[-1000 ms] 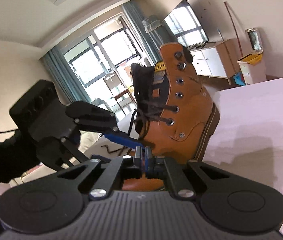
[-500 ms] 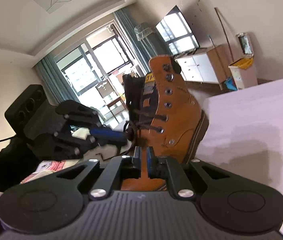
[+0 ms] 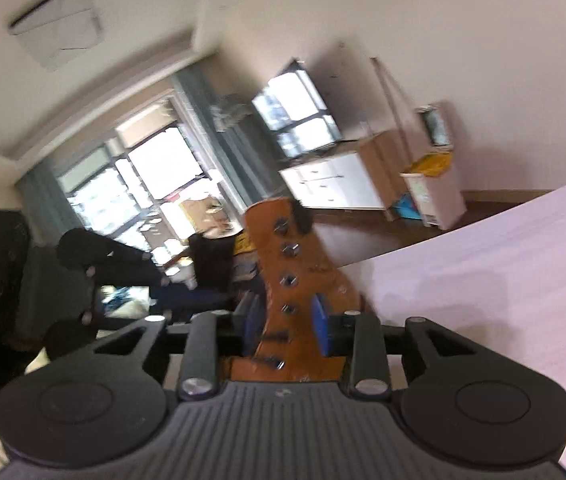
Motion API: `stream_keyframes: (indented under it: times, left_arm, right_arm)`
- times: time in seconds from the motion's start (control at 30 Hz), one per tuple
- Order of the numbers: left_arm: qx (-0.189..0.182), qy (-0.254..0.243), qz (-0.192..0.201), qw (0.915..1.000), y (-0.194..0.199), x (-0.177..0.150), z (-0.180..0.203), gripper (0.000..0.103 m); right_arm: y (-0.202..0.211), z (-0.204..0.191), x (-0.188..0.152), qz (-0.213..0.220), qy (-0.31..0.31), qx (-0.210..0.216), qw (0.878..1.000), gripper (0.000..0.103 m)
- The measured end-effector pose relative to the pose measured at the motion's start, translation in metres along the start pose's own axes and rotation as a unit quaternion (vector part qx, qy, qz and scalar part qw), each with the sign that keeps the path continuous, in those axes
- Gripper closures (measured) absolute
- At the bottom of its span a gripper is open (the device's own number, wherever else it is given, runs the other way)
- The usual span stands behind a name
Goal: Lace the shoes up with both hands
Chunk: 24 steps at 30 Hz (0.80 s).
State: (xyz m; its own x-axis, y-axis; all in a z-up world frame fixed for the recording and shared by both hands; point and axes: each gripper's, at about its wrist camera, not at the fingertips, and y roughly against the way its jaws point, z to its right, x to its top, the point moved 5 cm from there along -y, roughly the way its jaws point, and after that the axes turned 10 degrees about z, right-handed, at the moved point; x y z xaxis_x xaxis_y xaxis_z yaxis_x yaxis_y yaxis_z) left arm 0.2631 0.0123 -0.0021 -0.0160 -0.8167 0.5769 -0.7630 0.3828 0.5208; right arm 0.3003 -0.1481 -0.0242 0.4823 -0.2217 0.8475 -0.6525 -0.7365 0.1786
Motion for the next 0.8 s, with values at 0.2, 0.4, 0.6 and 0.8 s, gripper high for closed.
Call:
stream_keyframes:
  times: [0.2, 0.4, 0.6, 0.8]
  left_arm:
    - [-0.009, -0.009, 0.009, 0.9999, -0.004, -0.002, -0.002, 0.099]
    - [-0.013, -0.031, 0.010, 0.9994, -0.004, -0.006, -0.003, 0.099]
    - [-0.028, -0.066, -0.002, 0.9974, -0.008, -0.005, 0.004, 0.099]
    - [-0.043, -0.091, -0.019, 0.9948, -0.014, -0.006, 0.007, 0.099]
  right_arm:
    - [-0.036, -0.018, 0.005, -0.032, 0.012, -0.047, 0.998, 0.060]
    - [-0.057, -0.027, 0.007, -0.045, 0.032, -0.077, 0.995, 0.057]
    - [-0.053, -0.013, 0.007, -0.048, 0.029, -0.044, 0.997, 0.080]
    - [-0.045, -0.001, 0.008, -0.043, 0.005, -0.021, 0.999, 0.087]
